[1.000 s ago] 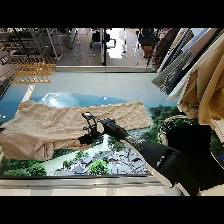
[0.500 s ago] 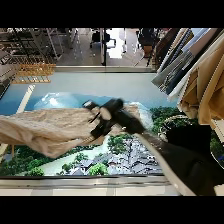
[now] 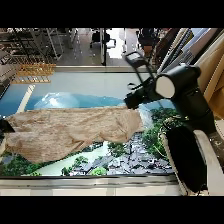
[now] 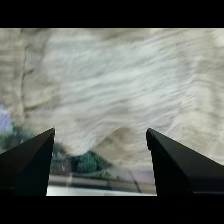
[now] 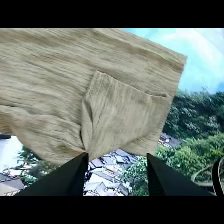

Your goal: Fold the clothes and pants, and hang the long-sleeved shirts on hangers.

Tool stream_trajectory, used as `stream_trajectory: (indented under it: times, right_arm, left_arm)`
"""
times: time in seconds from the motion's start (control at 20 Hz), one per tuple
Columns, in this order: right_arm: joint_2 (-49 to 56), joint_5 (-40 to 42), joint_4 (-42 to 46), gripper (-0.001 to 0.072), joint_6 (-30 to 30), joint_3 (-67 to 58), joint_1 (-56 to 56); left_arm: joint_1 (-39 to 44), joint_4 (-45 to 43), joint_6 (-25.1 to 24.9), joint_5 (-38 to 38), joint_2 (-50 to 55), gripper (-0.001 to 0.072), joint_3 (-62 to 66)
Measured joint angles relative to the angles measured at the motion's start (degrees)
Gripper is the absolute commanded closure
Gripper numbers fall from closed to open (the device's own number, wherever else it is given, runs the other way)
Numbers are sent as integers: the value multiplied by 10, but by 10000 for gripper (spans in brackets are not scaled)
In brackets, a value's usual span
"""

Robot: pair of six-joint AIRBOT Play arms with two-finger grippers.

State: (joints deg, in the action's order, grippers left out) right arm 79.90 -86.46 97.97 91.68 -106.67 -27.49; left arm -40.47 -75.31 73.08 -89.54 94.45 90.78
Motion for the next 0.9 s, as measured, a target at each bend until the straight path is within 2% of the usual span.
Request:
stream_trajectory:
  times: [0.2, 0.3, 0.35, 0.55, 0.6, 0.65, 0.7, 0.75, 0.8, 0.9]
  right_arm:
    - [-7, 15, -77, 330, 9, 110, 108]
    - [-14, 45, -141, 326, 5, 182, 153]
    - [-17, 65, -172, 302, -1, 218, 173]
    - [-19, 149, -296, 285, -28, 337, 226]
    - [-17, 170, -323, 284, -35, 360, 232]
    - [-11, 193, -353, 242, -43, 382, 237]
    - [-2, 212, -381, 173, -51, 398, 238]
    - [10, 230, -408, 176, -61, 410, 235]
    - [24, 252, -433, 212, -73, 419, 229]
    - [51, 306, -466, 216, -97, 430, 211]
  left_arm:
    - [-41, -7, 24, -15, -13, 86, -64]
    - [-67, -6, 31, 15, -30, 85, -121]
    - [-83, 1, 33, 37, -39, 85, -154]
    - [-142, 92, 13, 115, -60, 86, -263]
    - [-153, 121, 1, 134, -63, 105, -283]
    - [-160, 146, -10, 147, -64, 199, -297]
    - [-165, 173, -20, 160, -66, 415, -308]
    - [-168, 194, -28, 171, -66, 652, -315]
    - [-171, 211, -37, 179, -67, 696, -320]
    - [-174, 236, -53, 187, -68, 697, -327]
